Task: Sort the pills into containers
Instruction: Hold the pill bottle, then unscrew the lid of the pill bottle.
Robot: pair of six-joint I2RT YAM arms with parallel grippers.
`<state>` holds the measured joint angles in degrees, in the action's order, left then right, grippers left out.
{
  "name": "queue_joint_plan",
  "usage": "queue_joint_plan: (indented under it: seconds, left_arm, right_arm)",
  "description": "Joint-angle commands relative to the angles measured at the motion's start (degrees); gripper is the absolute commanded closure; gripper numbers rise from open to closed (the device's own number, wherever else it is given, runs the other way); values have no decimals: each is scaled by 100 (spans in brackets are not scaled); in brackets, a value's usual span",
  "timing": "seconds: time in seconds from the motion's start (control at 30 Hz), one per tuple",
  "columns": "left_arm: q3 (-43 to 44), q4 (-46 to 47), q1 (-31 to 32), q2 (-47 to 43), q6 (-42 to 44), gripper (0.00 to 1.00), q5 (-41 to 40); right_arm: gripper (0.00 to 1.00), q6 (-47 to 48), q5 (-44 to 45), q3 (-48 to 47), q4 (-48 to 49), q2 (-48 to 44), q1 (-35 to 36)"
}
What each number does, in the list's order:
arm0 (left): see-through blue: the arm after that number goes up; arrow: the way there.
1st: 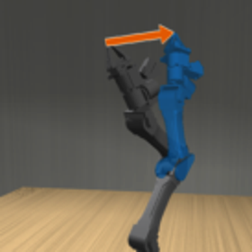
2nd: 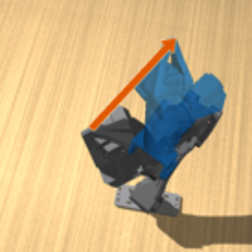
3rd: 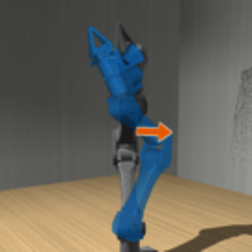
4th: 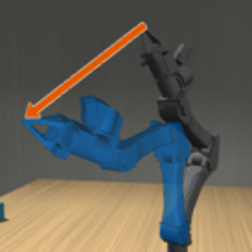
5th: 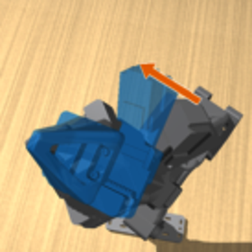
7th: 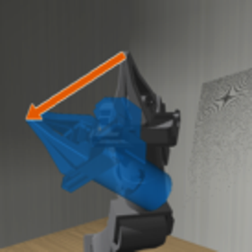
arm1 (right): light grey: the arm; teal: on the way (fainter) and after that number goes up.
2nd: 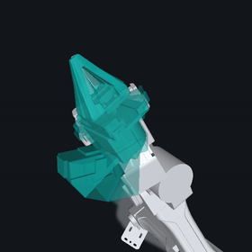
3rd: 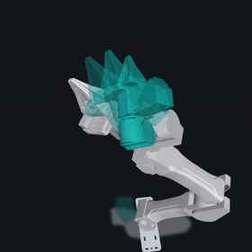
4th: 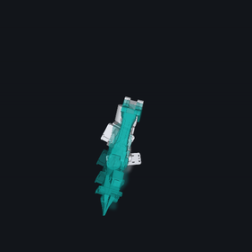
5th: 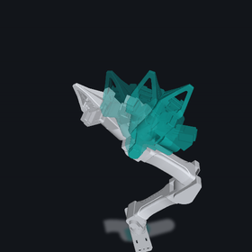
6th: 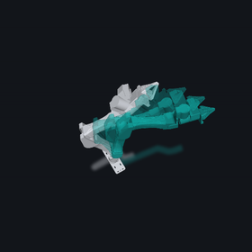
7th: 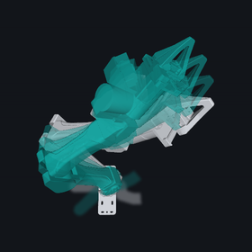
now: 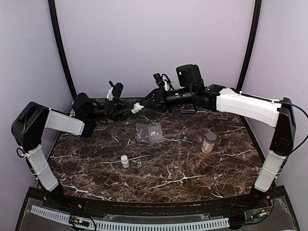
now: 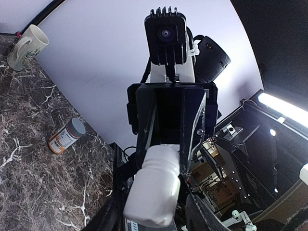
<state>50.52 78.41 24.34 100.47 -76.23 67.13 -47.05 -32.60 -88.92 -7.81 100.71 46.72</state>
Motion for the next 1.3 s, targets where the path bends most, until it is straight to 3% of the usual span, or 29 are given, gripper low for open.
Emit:
queue_joint_plan:
  seconds: [0.0,0.4,0.53,0.67,0.8,1.03,1.27]
  left_arm:
    - [139,323,49,41,-94,51,151]
    - [281,583,59,195,-288,56,35]
    - [333,751,61,281,-428,65,41]
    - [332,826,62,329,-497,68,49]
    - [368,877,57,351,-538,79,49]
    - [460,1254,61,504,-946,100,47]
    - [626,2119,55,786,-1862,100,64]
  right_arm:
    - [100,-80,-46,26,394,56,-56]
    - [100,-230,-104,153,610,125,-53]
    - [100,-281,-72,252,729,98,-57]
    - [100,-324,-71,271,801,119,-57]
    - [100,-307,-82,301,821,134,-58]
    - [100,571,17,376,410,16,-58]
    - [100,1805,109,658,187,-256,-56]
